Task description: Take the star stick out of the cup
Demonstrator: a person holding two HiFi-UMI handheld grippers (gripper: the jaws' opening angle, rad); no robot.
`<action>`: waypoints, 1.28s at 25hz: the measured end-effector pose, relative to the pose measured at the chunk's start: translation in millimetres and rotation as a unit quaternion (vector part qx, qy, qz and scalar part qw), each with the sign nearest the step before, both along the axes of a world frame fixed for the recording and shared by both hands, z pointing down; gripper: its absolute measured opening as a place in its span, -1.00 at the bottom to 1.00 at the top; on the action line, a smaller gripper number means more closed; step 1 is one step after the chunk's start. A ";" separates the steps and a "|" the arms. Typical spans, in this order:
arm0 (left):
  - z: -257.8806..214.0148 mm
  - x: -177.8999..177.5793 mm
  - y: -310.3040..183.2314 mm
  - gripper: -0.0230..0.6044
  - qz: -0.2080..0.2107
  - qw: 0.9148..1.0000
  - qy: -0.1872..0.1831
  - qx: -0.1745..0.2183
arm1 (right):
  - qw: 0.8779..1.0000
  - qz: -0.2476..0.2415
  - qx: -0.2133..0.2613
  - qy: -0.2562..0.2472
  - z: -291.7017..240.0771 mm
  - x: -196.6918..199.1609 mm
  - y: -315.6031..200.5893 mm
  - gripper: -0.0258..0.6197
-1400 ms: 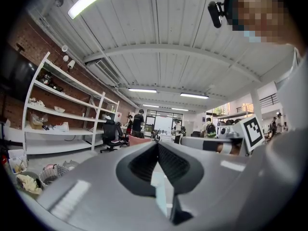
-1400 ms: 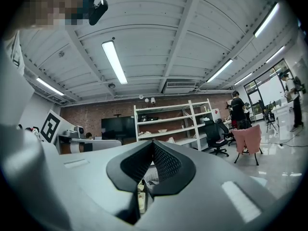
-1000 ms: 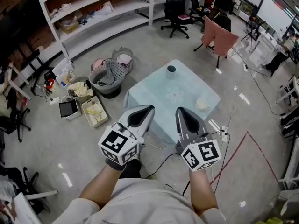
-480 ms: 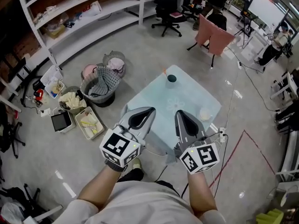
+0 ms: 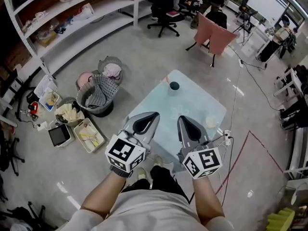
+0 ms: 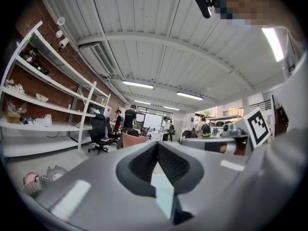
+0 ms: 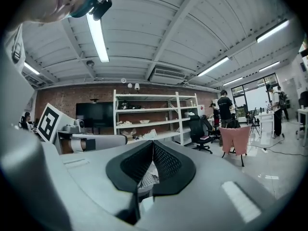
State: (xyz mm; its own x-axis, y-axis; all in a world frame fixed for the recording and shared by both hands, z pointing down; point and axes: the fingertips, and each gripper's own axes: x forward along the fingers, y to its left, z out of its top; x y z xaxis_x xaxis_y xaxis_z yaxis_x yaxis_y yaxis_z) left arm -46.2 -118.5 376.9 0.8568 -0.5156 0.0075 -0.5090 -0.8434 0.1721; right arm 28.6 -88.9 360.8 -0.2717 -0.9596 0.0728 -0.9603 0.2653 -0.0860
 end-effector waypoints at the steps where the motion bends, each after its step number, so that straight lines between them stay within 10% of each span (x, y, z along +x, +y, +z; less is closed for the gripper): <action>1: 2.3 1.0 -5.9 -0.91 -0.001 1.000 0.000 -0.001 | 1.000 0.001 -0.002 0.002 3.0 0.6 -5.9 -0.88; 32: 171.0 123.6 -237.0 -0.91 -0.029 0.992 -0.073 -0.098 | 0.983 -0.014 -0.150 0.101 230.8 129.4 -264.5 -0.79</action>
